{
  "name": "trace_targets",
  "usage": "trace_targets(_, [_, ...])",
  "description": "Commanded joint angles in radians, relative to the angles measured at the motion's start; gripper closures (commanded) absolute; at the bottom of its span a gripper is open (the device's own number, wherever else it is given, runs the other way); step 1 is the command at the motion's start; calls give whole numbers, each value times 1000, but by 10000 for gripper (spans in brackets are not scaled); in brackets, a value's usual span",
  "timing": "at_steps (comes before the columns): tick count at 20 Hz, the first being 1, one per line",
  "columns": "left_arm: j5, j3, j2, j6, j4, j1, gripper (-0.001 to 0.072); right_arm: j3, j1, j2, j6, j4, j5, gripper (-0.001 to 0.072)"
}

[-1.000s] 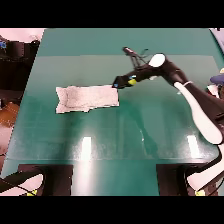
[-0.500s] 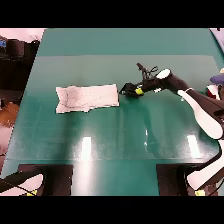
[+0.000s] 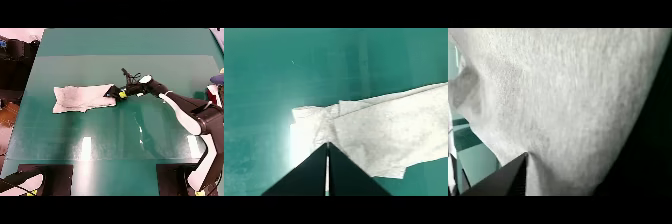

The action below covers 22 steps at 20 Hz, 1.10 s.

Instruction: Fold the shirts.

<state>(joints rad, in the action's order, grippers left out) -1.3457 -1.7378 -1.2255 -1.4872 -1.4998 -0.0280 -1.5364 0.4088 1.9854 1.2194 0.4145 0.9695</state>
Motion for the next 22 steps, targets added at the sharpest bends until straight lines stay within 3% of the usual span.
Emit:
trace_targets(1, [-9,0,0,3,0,1,688,-115,42,43,-29,-20,-3,600])
trace_targets(2, [-12,0,0,3,0,1,688,-136,42,41,-63,-20,0,699])
trace_targets(6, [-27,0,0,3,0,1,688,-166,-57,-37,-74,31,3,702])
trace_targets(9, [-24,0,0,2,0,1,688,-164,-222,-146,6,227,45,702])
trace_targets(13, [-24,0,0,2,13,1,688,-164,-487,-297,38,406,69,702])
trace_targets(18, [-24,0,0,2,101,1,688,-165,-809,-390,35,425,19,702])
trace_targets(22, [-54,0,0,1,169,1,688,-165,-971,-388,-28,416,-42,703])
